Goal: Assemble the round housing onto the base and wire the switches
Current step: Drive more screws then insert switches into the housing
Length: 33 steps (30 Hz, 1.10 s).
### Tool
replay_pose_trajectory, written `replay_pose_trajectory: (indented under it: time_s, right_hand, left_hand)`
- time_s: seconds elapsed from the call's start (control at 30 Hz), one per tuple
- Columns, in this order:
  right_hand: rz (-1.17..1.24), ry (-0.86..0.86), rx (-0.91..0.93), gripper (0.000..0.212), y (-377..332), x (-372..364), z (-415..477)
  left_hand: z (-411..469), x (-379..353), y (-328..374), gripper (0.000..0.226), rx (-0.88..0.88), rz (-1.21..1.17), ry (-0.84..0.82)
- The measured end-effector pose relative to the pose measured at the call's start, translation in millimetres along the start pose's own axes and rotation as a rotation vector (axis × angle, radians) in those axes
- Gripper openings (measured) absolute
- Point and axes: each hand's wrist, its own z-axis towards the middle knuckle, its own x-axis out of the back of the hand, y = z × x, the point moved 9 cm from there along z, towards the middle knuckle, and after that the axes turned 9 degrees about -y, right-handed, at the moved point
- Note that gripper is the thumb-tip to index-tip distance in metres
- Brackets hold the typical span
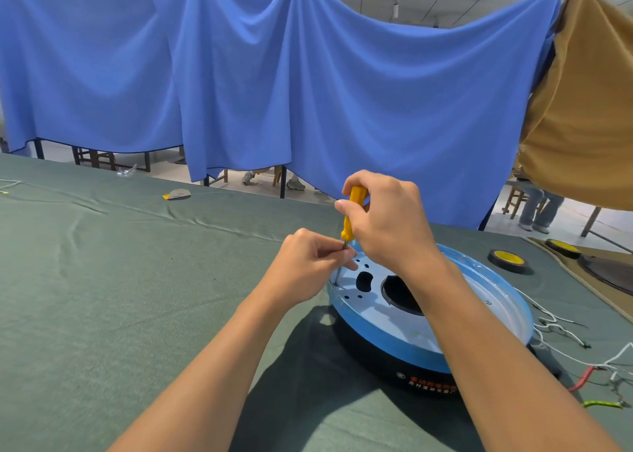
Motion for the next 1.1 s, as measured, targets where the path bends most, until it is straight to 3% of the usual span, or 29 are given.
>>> replay_pose_trajectory:
  time_s: [0.3, 0.43, 0.53, 0.73, 0.87, 1.0, 1.1]
  right_hand:
    - [-0.140, 0.024, -0.034, 0.032, 3, 0, 2]
    - [-0.030, -0.094, 0.048, 0.027, -3, -8, 3]
    - [0.064, -0.105, 0.062, 0.037, -5, -8, 0]
    - [0.045, -0.004, -0.046, 0.019, 7, -4, 0]
    - [-0.001, 0.039, -0.082, 0.022, 10, 1, -3]
    - [-0.061, -0.001, -0.060, 0.028, 5, 2, -4]
    - [0.025, -0.064, 0.004, 0.023, -1, 0, -3]
  left_hand:
    - [2, -3, 0, 0.012, 0.043, 0.049, 0.044]
    - [2, -1, 0, 0.015, 0.018, 0.038, 0.020]
    - [2, 0, -1, 0.017, 0.019, 0.039, 0.018]
    - [1, -6, 1, 0.021, 0.003, 0.040, -0.033]
    - [0, -4, -2, 0.014, 0.030, 0.056, 0.087]
    - [-1, -2, 2, 0.010, 0.008, 0.092, 0.122]
    - [-1, -1, 2, 0.013, 0.000, 0.104, 0.088]
